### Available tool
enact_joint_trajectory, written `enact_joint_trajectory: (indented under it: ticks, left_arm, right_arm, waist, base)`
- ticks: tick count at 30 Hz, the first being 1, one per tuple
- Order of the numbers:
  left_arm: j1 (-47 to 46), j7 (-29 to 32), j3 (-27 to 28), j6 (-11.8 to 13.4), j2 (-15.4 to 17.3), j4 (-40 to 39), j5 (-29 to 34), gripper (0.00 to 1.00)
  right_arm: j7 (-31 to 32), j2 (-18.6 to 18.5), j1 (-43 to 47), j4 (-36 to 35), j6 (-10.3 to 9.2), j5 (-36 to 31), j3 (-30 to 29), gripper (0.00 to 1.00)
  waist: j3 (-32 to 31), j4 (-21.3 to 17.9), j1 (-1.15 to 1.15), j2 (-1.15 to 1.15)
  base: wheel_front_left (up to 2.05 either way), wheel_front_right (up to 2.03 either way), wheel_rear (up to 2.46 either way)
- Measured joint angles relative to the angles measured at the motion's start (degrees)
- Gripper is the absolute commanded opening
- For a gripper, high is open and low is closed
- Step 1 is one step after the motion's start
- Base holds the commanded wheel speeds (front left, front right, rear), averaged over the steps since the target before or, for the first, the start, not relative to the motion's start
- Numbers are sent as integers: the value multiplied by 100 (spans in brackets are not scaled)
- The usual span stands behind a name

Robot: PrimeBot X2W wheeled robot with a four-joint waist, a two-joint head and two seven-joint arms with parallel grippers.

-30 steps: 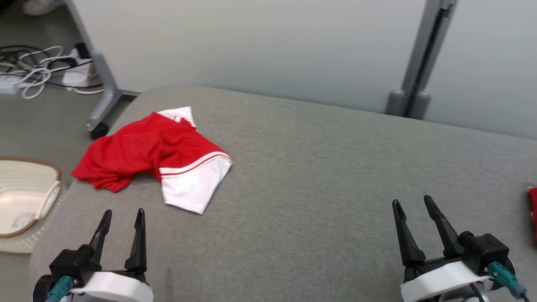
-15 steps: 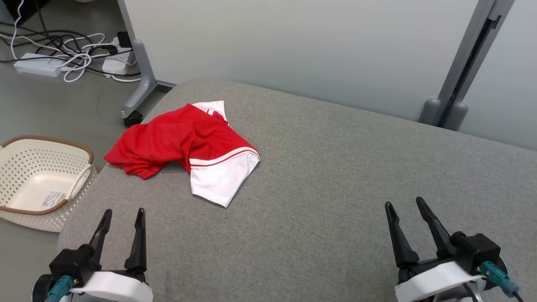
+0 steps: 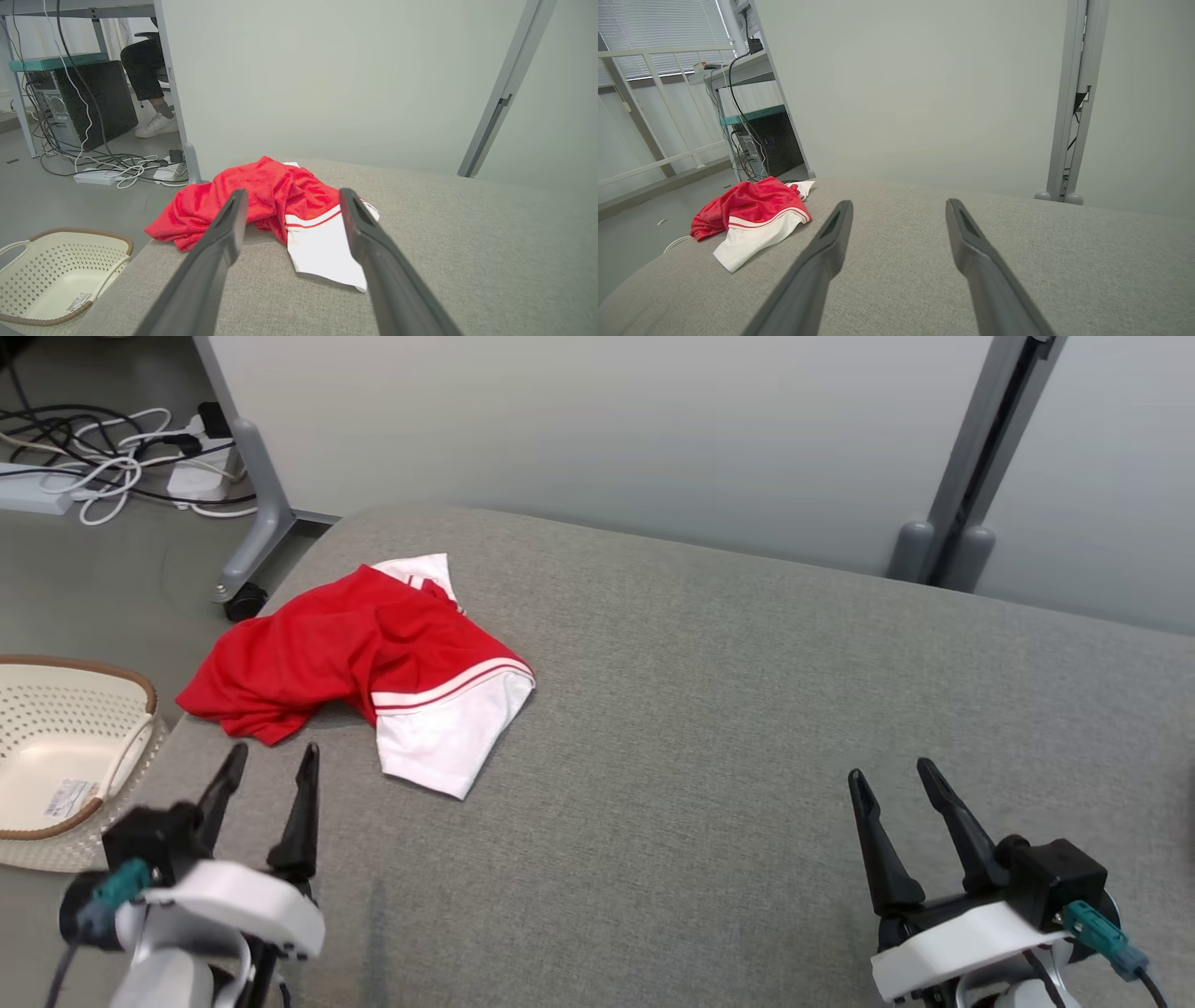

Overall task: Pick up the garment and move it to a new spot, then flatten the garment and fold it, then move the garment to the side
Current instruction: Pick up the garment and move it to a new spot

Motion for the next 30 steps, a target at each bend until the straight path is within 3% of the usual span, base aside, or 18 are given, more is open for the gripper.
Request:
enact_joint_trajectory:
  ticks: [8, 17, 22, 30]
  left_arm:
    - [-1088, 1184, -688, -1, 553, 319, -779, 100]
    - [-2206, 2317, -1535, -2, 1271, 1446, -1847, 100]
    - [-2602, 2365, -1860, -2, 1561, 2169, -2242, 100]
    - [-2693, 2248, -2304, -2, 1546, 3065, -2676, 100]
  right_arm:
    - [0, 5, -219, -30, 0, -74, 9, 100]
    - [0, 7, -570, -120, 0, -100, 81, 100]
    - [0, 8, -748, -176, 0, -132, 123, 100]
    - [0, 9, -859, -267, 0, -141, 135, 100]
  waist:
    - [211, -362, 0, 0]
    - [601, -998, 0, 0]
    - [853, -1384, 0, 0]
    - [1221, -1830, 0, 0]
  base:
    - [0, 0, 0]
    - [0, 0, 0]
    - [0, 0, 0]
    - [0, 0, 0]
